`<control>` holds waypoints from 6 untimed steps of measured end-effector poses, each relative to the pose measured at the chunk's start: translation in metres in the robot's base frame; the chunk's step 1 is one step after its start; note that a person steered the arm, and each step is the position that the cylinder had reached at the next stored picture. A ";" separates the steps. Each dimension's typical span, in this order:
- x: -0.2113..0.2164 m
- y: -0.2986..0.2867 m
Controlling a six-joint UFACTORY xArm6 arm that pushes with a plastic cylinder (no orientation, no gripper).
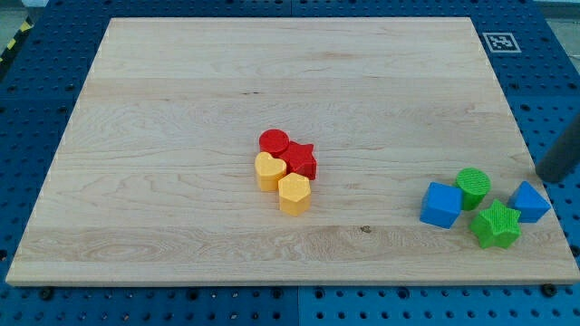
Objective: Nudge the blue triangle up a bit
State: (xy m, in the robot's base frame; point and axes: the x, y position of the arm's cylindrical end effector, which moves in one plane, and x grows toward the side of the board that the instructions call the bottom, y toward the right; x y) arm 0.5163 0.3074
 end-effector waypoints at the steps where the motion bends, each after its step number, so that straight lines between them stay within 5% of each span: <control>1: 0.035 0.001; 2: 0.060 0.002; 6: 0.052 -0.028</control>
